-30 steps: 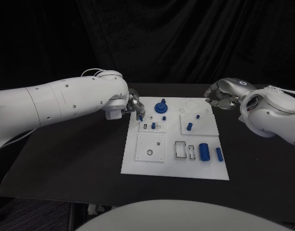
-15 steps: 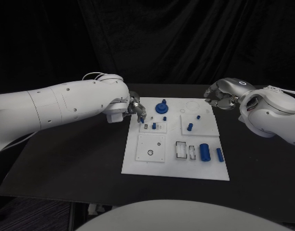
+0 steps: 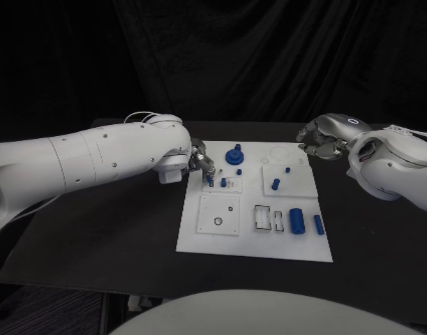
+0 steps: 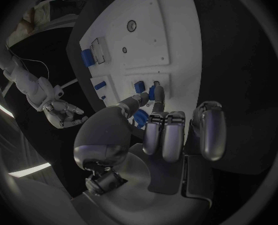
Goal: Assemble the parts on the task board
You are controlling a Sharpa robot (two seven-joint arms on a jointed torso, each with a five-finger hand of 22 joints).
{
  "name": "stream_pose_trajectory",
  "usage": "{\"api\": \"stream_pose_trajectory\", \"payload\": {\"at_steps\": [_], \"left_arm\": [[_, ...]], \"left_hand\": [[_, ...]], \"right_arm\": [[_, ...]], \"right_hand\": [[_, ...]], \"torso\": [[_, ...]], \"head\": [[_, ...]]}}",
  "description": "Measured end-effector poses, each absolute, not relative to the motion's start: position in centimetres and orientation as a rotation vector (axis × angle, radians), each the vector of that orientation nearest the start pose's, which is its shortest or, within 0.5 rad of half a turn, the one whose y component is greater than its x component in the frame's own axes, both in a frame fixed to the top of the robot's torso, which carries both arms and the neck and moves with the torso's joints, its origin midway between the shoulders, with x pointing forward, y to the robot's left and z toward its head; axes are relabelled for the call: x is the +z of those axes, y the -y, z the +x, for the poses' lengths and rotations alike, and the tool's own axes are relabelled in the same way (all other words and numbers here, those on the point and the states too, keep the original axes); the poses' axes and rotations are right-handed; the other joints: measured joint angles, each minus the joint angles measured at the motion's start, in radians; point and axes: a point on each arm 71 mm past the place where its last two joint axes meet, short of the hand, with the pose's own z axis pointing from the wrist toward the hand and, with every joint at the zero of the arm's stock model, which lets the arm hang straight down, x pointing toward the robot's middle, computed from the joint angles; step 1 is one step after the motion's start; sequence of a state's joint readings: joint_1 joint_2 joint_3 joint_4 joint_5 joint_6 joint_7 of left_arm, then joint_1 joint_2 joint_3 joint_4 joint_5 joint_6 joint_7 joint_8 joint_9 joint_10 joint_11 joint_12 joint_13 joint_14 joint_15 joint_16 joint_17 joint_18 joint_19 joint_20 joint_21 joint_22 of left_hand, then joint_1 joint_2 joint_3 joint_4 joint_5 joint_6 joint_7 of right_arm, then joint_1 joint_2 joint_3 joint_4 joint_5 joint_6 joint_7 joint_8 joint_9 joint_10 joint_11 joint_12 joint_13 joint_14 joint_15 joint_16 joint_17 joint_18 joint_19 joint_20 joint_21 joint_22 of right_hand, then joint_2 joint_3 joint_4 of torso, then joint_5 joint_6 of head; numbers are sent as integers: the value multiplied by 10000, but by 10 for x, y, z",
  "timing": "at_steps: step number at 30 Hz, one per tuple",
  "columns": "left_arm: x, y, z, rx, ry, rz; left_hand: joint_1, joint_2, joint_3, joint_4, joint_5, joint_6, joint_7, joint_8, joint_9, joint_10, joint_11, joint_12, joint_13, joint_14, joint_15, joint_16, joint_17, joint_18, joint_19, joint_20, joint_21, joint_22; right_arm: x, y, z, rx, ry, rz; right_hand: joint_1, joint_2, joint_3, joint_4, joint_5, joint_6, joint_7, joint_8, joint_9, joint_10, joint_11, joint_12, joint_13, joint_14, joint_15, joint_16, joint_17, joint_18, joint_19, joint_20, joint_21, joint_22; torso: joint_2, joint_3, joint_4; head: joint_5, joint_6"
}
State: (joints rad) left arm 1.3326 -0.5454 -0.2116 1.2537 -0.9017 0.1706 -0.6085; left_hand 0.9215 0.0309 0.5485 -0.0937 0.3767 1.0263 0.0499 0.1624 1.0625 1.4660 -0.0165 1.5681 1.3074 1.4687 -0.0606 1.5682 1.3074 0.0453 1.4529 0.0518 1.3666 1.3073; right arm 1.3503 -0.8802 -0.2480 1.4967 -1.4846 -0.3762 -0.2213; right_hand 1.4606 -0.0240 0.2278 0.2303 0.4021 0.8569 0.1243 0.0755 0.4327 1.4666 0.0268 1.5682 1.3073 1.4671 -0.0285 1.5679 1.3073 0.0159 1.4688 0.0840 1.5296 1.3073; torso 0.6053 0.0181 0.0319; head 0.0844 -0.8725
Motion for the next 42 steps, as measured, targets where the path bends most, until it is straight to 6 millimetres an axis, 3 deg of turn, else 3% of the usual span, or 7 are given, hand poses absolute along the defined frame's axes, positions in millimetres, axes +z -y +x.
{"api": "stream_pose_trajectory", "payload": {"at_steps": [10,42], "left_arm": [[-241,-150,515,-2943,-24532,-2005],[-250,-153,517,-3017,-24496,-2227]], "left_hand": [[-12,-13,-1,1,-2,0,1,0,-26,2,2,0,0,0,0,0,0,0,-36,-36,-39,8],[-34,44,96,40,-28,-23,27,-41,-45,4,4,0,0,0,1,0,-1,1,-36,-35,-137,5]], "right_arm": [[-185,241,492,4045,-16751,-1610],[-185,242,491,4022,-16761,-1592]], "right_hand": [[0,0,0,0,0,0,0,0,1,0,0,0,0,0,0,0,0,-1,0,0,0,7],[0,0,41,-41,0,0,0,0,-19,0,0,0,0,0,0,0,0,0,0,0,0,4]], "torso": [[-7,12,9],[-14,0,-6]], "head": [[-47,0],[-84,0]]}}
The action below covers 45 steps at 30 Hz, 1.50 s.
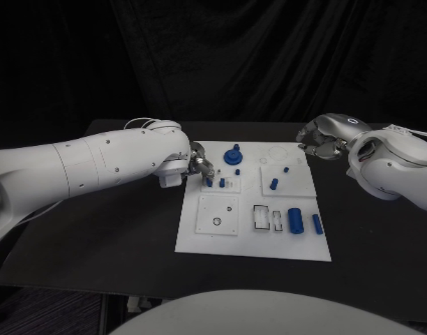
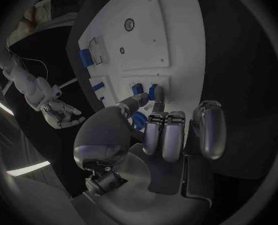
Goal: Assemble the parts on the task board
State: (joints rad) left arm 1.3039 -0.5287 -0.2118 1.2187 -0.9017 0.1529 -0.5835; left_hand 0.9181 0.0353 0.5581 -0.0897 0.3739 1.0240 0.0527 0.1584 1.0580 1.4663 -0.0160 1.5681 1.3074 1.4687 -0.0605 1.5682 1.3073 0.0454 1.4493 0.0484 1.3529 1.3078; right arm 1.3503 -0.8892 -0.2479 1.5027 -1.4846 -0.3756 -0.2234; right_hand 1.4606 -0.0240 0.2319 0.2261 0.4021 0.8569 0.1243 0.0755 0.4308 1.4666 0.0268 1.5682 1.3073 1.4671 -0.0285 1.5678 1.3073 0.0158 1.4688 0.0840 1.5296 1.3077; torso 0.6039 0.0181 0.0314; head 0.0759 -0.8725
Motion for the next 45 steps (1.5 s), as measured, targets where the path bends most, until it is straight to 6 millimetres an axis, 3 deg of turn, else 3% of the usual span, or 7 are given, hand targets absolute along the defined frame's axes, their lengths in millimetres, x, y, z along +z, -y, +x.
{"api": "stream_pose_trajectory", "payload": {"at_steps": [22,25,27,29,32,42,45], "left_arm": [[-255,-154,516,-3114,-24536,-2293],[-256,-154,516,-3150,-24540,-2283],[-256,-154,515,-3178,-24550,-2271],[-258,-153,515,-3197,-24579,-2259],[-259,-153,514,-3204,-24635,-2242],[-259,-158,518,-3073,-24807,-2273],[-259,-159,519,-3036,-24845,-2307]], "left_hand": [[39,37,84,1,-21,21,11,-79,-22,0,1,0,0,0,0,0,8,0,-74,1,-171,-2],[39,37,98,11,-388,36,26,-101,-26,1,1,0,0,0,0,0,8,1,-74,1,-212,-2],[39,37,72,38,-860,36,26,-168,-46,0,1,0,0,0,0,0,8,0,-93,20,-212,-2],[60,58,-171,280,-1449,37,23,-259,-101,1,1,0,0,0,0,0,8,1,-127,54,-291,-2],[-22,80,-643,632,-1949,-74,134,-427,-198,-1,57,0,0,0,0,0,7,0,-127,54,-359,-2],[-223,-71,-1905,1376,-2478,-473,233,-853,-413,-15,270,0,0,-16,197,0,6,1,-272,200,-538,-3],[-309,-96,-2261,1562,-2638,-521,186,-890,-461,-1,329,0,0,-53,233,0,6,171,-280,223,-572,-3]], "right_arm": [[-186,242,492,4000,-16813,-1602],[-186,242,492,3998,-16820,-1605],[-186,242,492,3998,-16826,-1608],[-186,242,492,3997,-16831,-1609],[-186,242,492,3991,-16842,-1610],[-187,242,492,3932,-16919,-1602],[-187,243,492,3902,-16953,-1595]], "right_hand": [[0,0,0,0,0,0,0,0,1,0,0,0,0,0,0,0,0,1,0,0,0,-2],[0,0,0,0,0,0,0,0,2,0,0,0,0,0,0,0,0,0,0,0,0,-2],[0,0,0,0,0,0,0,0,2,0,0,0,0,0,0,0,0,1,0,0,0,-3],[0,0,0,0,0,0,0,0,2,0,0,0,0,0,0,0,0,0,0,0,0,-3],[0,0,0,0,0,0,0,0,2,0,0,0,0,0,0,0,0,0,0,0,0,-3],[-53,-53,0,0,0,0,0,0,-12,0,0,0,0,0,0,0,0,1,0,0,0,-4],[-53,-53,0,0,0,0,0,0,-18,0,0,0,0,0,0,0,0,0,0,0,0,-4]], "torso": [[5,-1,10],[4,-2,10],[2,-2,10],[1,-2,10],[1,-2,10],[-1,2,5],[-1,5,4]], "head": [[-28,0],[-21,0],[-19,0],[-19,0],[-27,0],[-17,0],[-17,0]]}}
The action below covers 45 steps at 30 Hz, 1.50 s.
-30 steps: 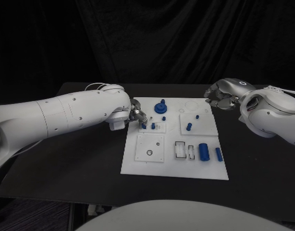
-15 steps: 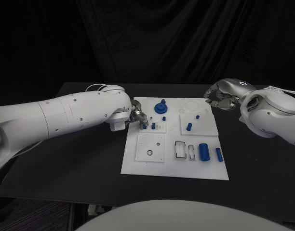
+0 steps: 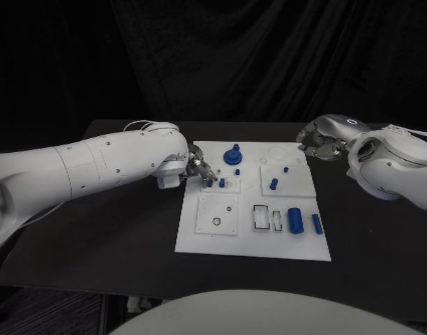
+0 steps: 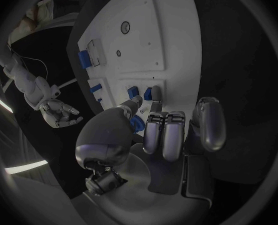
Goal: Assemble the parts on the task board
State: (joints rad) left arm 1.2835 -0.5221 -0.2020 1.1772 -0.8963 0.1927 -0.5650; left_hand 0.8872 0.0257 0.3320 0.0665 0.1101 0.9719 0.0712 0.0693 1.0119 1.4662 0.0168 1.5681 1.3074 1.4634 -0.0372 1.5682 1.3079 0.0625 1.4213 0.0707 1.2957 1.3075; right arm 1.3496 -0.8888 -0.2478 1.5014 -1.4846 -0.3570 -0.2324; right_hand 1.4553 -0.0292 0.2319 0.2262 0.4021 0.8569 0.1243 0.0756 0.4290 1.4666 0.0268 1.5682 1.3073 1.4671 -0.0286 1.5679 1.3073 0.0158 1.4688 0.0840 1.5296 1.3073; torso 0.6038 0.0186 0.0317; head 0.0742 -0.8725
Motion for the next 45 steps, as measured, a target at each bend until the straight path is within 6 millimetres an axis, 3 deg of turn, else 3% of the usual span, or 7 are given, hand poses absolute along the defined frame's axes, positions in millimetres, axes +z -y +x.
{"api": "stream_pose_trajectory", "payload": {"at_steps": [10,20,23,26,29,33,45], "left_arm": [[-259,-165,517,-3165,-24704,-2489],[-249,-188,517,-4588,-21524,-2375],[-238,-191,520,-5646,-20067,-1971],[-228,-191,521,-6774,-18861,-1263],[-221,-184,520,-7900,-17997,-356],[-216,-169,520,-8907,-17351,807],[-225,-139,531,-8891,-16718,4044]], "left_hand": [[-718,50,-1393,1117,-534,-204,-83,144,298,17,45,0,0,-1,70,0,-1,-6,140,140,134,-1],[-93,-219,-3598,2219,-584,-1426,241,1774,2816,17,45,0,0,-1,70,0,-2,-7,254,96,382,-1],[1079,125,-3423,1966,6,-2064,360,2086,2953,-6,169,-88,0,36,186,0,-2,-7,-75,217,40,-1],[2871,481,-3077,1536,1819,-4132,516,3262,2963,-56,276,-744,0,34,356,-47,-2,-9,-678,331,-375,-1],[4181,606,-2704,1341,2261,-5067,459,4315,2963,-2815,402,-2986,-1,37,445,-47,-3,-9,-958,440,-398,-1],[5902,451,-1296,860,1893,-6087,723,4142,2635,-8393,813,-7543,-826,32,758,-47,-3,-8,-704,672,237,-2],[6561,-686,107,-15,461,-7207,695,3278,-166,-10429,918,-9793,-2678,19,829,-117,-4,-8,-584,737,658,-2]], "right_arm": [[-188,245,492,3800,-17051,-1563],[-188,251,491,3704,-17076,-1490],[-188,252,490,3684,-17079,-1475],[-188,253,490,3662,-17083,-1460],[-188,254,490,3643,-17087,-1447],[-188,252,490,3673,-17088,-1472],[-189,249,489,3758,-17120,-1520]], "right_hand": [[0,0,0,0,0,0,0,0,-3,0,0,0,0,0,1,0,0,0,0,0,0,5],[0,0,0,0,0,0,0,0,-3,0,0,0,0,0,0,0,0,0,0,0,0,7],[0,0,0,0,0,0,0,0,-3,0,0,0,0,0,0,0,0,0,0,0,0,7],[0,0,0,0,0,0,0,0,-2,0,0,0,0,0,0,0,0,0,0,0,0,6],[0,0,0,0,0,0,0,0,-2,0,0,0,0,0,0,0,0,0,0,0,0,6],[0,0,2,2,0,106,-41,0,-10,0,0,0,0,0,0,0,0,1,0,0,0,5],[0,0,28,28,0,146,-36,0,-10,0,0,0,0,0,0,0,0,1,0,0,0,4]], "torso": [[-4,1,1],[2,-5,12],[8,-9,16],[9,-11,18],[6,-11,19],[2,1,9],[39,-22,-21]], "head": [[30,0],[-28,0],[-29,0],[-79,0],[-156,0],[-207,0],[-263,0]]}}
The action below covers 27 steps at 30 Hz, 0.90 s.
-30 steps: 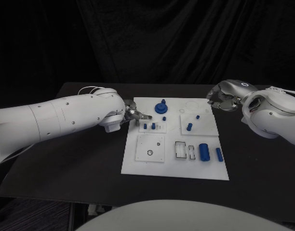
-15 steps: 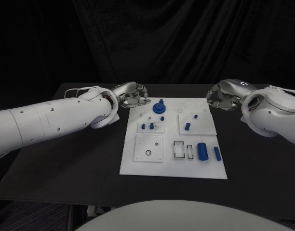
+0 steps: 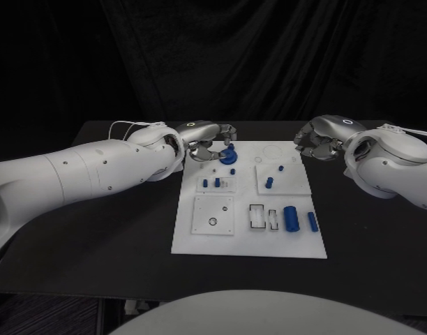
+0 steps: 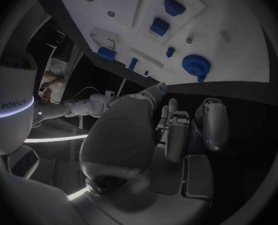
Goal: Assemble the parts on the task board
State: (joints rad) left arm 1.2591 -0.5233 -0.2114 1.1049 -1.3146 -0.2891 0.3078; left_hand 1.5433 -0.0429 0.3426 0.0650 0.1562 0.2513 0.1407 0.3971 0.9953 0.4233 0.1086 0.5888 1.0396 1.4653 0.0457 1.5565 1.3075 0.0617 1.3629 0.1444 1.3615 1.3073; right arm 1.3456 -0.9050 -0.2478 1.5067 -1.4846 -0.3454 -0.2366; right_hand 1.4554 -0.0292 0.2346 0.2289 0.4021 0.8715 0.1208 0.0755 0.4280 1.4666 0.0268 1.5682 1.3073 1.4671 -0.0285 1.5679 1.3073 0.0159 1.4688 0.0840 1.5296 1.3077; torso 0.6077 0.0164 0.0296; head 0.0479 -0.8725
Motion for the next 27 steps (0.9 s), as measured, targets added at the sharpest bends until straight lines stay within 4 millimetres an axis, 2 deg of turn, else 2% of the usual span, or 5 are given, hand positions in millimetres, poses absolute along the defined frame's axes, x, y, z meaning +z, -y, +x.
{"api": "stream_pose_trajectory", "payload": {"at_steps": [4,7,16,20,27], "left_arm": [[-230,-129,532,-8637,-16657,5081],[-233,-123,533,-8454,-16646,5661],[-247,-117,538,-7932,-16937,6326],[-252,-115,540,-7759,-17068,6418],[-258,-110,540,-7670,-17197,6539]], "left_hand": [[-615,-419,-251,251,861,-84,-83,-176,-1098,36,-176,-333,-593,-2,-173,-77,-1,-2,-85,-85,-119,0],[-692,-447,-324,202,1104,52,-93,-176,-1624,36,-176,-481,-885,-1,-173,-154,0,0,-138,-138,-194,0],[-749,-490,-485,37,1179,1129,-127,-137,-3018,42,-182,-548,-1444,-2,-173,-154,-1,-1,-138,-138,-298,0],[-782,-456,-455,-46,1243,1784,-195,-179,-3633,277,-292,-548,-1702,-2,-173,-154,-1,0,-66,-204,-298,0],[-822,-496,-483,-74,1243,1980,-243,-329,-4034,468,-319,-476,-1871,-2,-173,-197,-1,-1,-6,-191,-232,8]], "right_arm": [[-190,251,490,3718,-17128,-1496],[-190,251,490,3712,-17129,-1494],[-190,250,490,3739,-17129,-1514],[-190,249,490,3747,-17130,-1518],[-190,249,489,3763,-17134,-1527]], "right_hand": [[0,0,0,0,0,0,0,0,0,0,0,0,0,0,0,0,0,0,0,0,0,-1],[0,0,0,0,0,0,0,0,0,0,0,0,0,0,0,0,0,0,0,0,0,-1],[0,0,0,0,0,0,0,0,1,0,0,0,0,0,0,0,0,-1,0,0,0,-2],[0,0,-1,0,0,0,0,0,1,0,0,0,0,0,0,0,0,0,0,0,0,-2],[-40,-40,0,0,0,0,0,0,1,0,0,0,0,0,0,0,0,-1,0,0,0,-3]], "torso": [[20,-8,-49],[44,-21,-68],[127,-33,-141],[157,-36,-173],[181,-35,-198]], "head": [[20,0],[24,0],[74,0],[104,0],[94,0]]}}
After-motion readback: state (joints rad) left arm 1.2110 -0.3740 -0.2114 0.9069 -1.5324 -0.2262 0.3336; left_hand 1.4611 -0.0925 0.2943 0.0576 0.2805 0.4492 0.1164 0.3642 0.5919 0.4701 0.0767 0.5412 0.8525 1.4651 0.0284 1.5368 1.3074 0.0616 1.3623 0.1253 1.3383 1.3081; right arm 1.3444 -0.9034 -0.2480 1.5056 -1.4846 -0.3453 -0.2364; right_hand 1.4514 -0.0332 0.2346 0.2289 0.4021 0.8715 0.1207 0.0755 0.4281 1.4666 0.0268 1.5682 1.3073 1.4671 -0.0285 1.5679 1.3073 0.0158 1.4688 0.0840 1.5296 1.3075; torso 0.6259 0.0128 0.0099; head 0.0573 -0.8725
